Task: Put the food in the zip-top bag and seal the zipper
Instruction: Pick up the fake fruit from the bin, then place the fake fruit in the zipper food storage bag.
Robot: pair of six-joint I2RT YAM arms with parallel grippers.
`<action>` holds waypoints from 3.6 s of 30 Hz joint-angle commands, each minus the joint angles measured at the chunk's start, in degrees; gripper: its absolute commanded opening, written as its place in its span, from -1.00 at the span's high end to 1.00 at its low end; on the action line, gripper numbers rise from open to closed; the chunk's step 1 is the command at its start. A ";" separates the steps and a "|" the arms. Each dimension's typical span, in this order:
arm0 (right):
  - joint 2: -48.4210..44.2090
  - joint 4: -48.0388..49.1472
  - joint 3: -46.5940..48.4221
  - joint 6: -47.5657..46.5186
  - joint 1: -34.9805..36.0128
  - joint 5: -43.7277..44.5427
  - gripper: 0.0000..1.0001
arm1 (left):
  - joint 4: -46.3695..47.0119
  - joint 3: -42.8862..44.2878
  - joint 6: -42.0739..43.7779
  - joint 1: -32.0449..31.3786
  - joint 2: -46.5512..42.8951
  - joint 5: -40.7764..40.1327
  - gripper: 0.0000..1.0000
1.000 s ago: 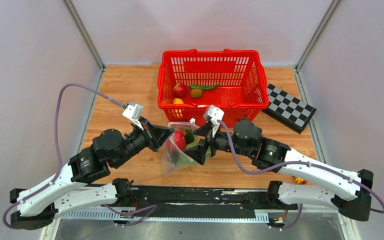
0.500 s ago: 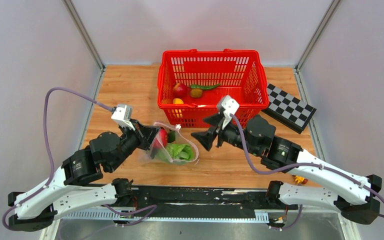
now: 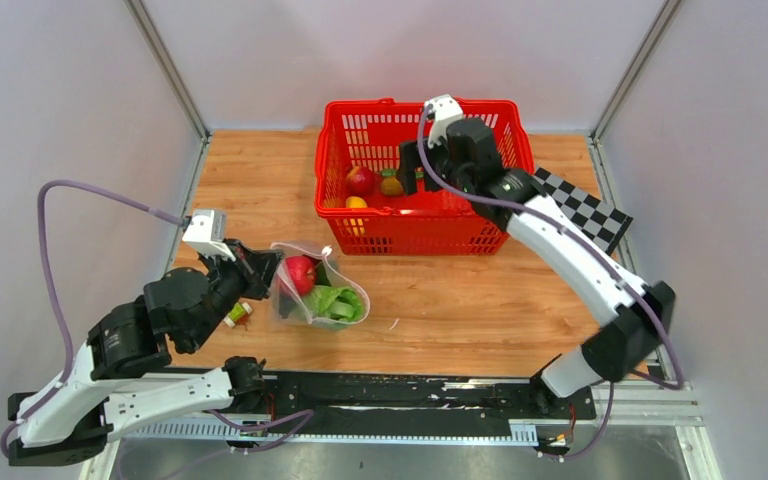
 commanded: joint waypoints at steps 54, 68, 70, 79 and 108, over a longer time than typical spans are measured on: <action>55.00 0.36 34.83 10.03 -2.54 -23.67 -0.44 | 5.55 -1.39 0.65 -0.04 0.56 5.53 1.00; 42.47 6.68 21.99 10.40 -4.07 -27.06 0.50 | 6.40 -2.33 1.08 -0.04 0.63 6.03 0.99; 39.11 8.45 18.95 11.09 -4.83 -28.66 0.53 | 6.57 -2.40 1.21 -0.06 0.88 6.40 0.99; 25.85 12.42 6.42 11.50 -6.93 -29.41 0.54 | 7.45 -2.77 1.34 -0.04 1.84 7.67 0.99; -17.41 20.40 -19.49 6.86 -6.82 -47.35 0.51 | 12.51 -1.64 4.03 -0.04 10.06 16.05 0.97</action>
